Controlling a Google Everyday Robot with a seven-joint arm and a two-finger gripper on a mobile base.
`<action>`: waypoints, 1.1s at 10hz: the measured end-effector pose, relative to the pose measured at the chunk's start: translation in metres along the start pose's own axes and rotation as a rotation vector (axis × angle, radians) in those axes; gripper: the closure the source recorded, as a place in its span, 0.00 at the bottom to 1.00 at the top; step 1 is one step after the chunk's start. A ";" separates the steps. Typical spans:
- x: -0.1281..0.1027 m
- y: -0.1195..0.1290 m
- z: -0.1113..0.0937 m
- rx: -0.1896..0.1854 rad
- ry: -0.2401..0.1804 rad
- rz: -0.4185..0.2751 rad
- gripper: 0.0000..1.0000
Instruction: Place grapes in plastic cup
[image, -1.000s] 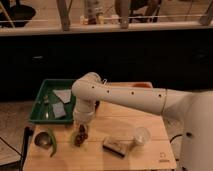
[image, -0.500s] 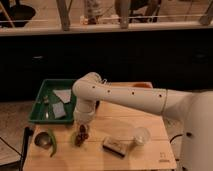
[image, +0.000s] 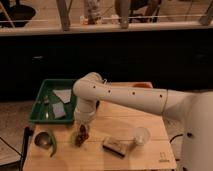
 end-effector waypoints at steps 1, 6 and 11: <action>0.000 -0.001 0.000 -0.002 0.000 0.000 0.83; 0.006 -0.007 0.000 -0.032 -0.002 0.000 1.00; 0.010 -0.010 -0.002 -0.049 -0.008 0.020 0.61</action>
